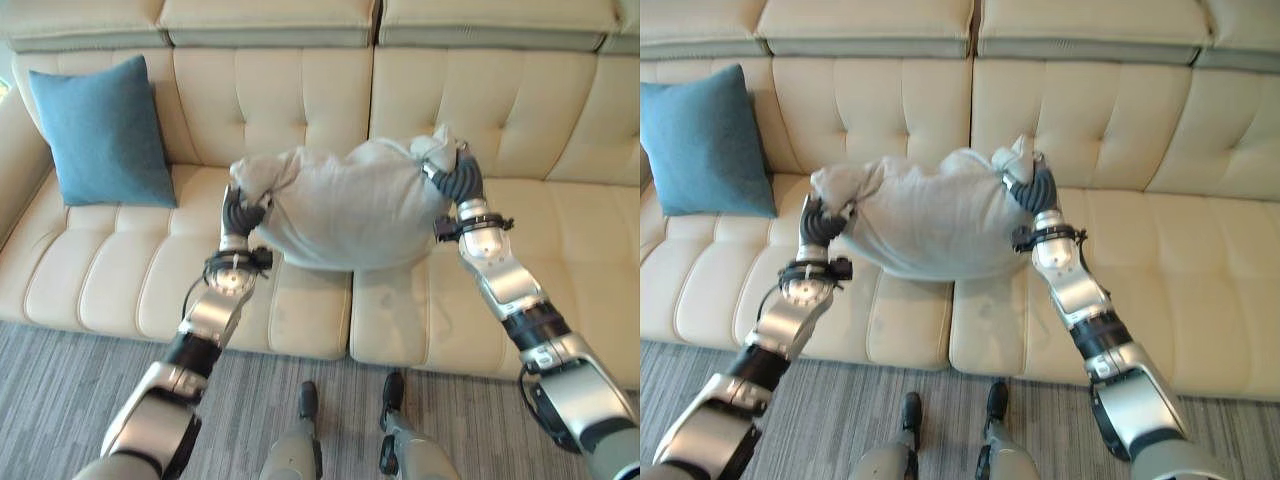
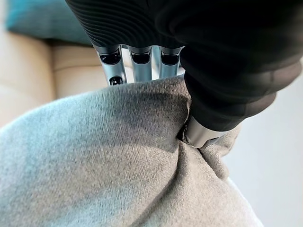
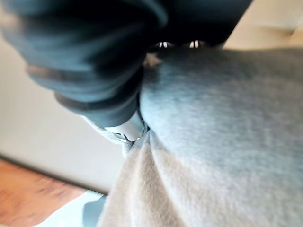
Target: Pick up all the scattered cushions and arrange them neatly on the sofa.
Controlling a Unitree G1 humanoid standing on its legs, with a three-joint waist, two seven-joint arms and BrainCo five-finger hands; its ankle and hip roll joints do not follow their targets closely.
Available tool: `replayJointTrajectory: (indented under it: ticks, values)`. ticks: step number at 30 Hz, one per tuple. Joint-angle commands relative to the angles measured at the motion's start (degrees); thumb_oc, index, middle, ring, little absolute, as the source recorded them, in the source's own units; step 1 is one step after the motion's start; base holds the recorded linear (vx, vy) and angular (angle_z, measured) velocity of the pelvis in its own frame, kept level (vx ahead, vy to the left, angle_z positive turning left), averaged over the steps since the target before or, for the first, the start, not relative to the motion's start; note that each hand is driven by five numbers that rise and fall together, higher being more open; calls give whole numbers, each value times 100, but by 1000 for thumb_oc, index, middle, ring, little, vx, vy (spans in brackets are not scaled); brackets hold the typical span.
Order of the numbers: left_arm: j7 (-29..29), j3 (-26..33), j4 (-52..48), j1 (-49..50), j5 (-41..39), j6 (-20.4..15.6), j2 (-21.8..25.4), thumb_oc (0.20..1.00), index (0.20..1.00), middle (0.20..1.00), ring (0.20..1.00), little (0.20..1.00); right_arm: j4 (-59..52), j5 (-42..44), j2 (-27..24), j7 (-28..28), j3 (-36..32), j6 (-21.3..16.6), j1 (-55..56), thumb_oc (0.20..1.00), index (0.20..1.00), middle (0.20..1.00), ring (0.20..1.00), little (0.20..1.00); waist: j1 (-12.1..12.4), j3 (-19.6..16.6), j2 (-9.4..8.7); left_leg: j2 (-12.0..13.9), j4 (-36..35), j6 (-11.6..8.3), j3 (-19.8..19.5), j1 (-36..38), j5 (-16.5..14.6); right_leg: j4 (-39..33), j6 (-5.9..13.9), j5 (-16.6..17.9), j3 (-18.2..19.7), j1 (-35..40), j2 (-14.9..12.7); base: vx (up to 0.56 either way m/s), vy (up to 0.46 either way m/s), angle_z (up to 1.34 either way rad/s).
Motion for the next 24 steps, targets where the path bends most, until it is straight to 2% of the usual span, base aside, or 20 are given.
replayJointTrajectory:
  ticks: [1,4,5,6,11,17,19,21,24]
  values:
    - [145,-256,63,-1132,471,-364,333,200,200,200,200,200,-176,-69,-109,-356,142,-459,-1106,200,200,200,200,200,-46,141,-231,-376,-134,-14,103,112,-426,795,526,-1026,498,-193,-193,-14,-7,9]
    - [299,-556,985,-2003,429,-340,491,200,200,200,200,200,683,112,-248,-570,313,-410,-1714,200,200,200,200,200,-78,304,-174,-362,-244,-51,80,-114,-280,826,549,-970,588,-489,-169,-31,-7,0]
    - [353,-618,1194,-2213,439,-305,556,743,743,743,743,743,847,225,-212,-679,296,-443,-1900,388,388,388,388,388,-95,378,-162,-352,-272,-68,80,-183,-255,867,555,-979,636,-611,-141,-31,-2,-5]
    - [359,-633,1320,-2327,449,-276,604,1000,1000,1000,1000,1000,952,286,-221,-713,266,-450,-1976,1000,1000,1000,1000,1000,-101,368,-157,-358,-283,-67,80,-266,-217,859,560,-934,653,-706,-146,-9,-4,-7]
    - [330,-513,1806,-2688,125,-245,1024,1000,1000,1000,1000,1000,1441,534,-569,-814,387,-394,-2573,1000,1000,1000,1000,1000,-83,309,-214,-351,-325,-96,70,-407,-220,725,603,-870,695,-804,-92,13,-30,1]
    - [144,-227,1743,-2505,-464,-386,1420,1000,1000,1000,1000,1000,1685,931,-988,-741,424,-316,-2732,1000,1000,1000,1000,1000,-27,261,-242,-345,-359,-134,55,-330,-188,606,602,-817,667,-673,-75,23,-21,0]
    - [10,-23,1433,-2111,-560,-438,1656,1000,1000,1000,1000,1000,1453,981,-1245,-679,266,-294,-2389,1000,1000,1000,1000,1000,-25,240,-233,-338,-361,-155,44,-187,-234,592,587,-883,642,-491,-60,52,-17,3]
    - [-88,344,855,-1394,-507,-487,1732,1000,1000,1000,1000,1000,1036,1067,-1340,-679,-262,-318,-1744,1000,1000,1000,1000,1000,-29,229,-217,-330,-361,-160,50,-58,-271,575,574,-927,605,-339,-60,59,-3,5]
    - [-434,959,-109,-6,-499,-583,1550,1000,1000,1000,1000,1000,59,943,-1215,-456,-1120,-401,-215,1000,1000,1000,1000,1000,-71,156,-206,-335,-361,-138,82,119,-328,535,544,-961,566,-127,-73,66,12,8]
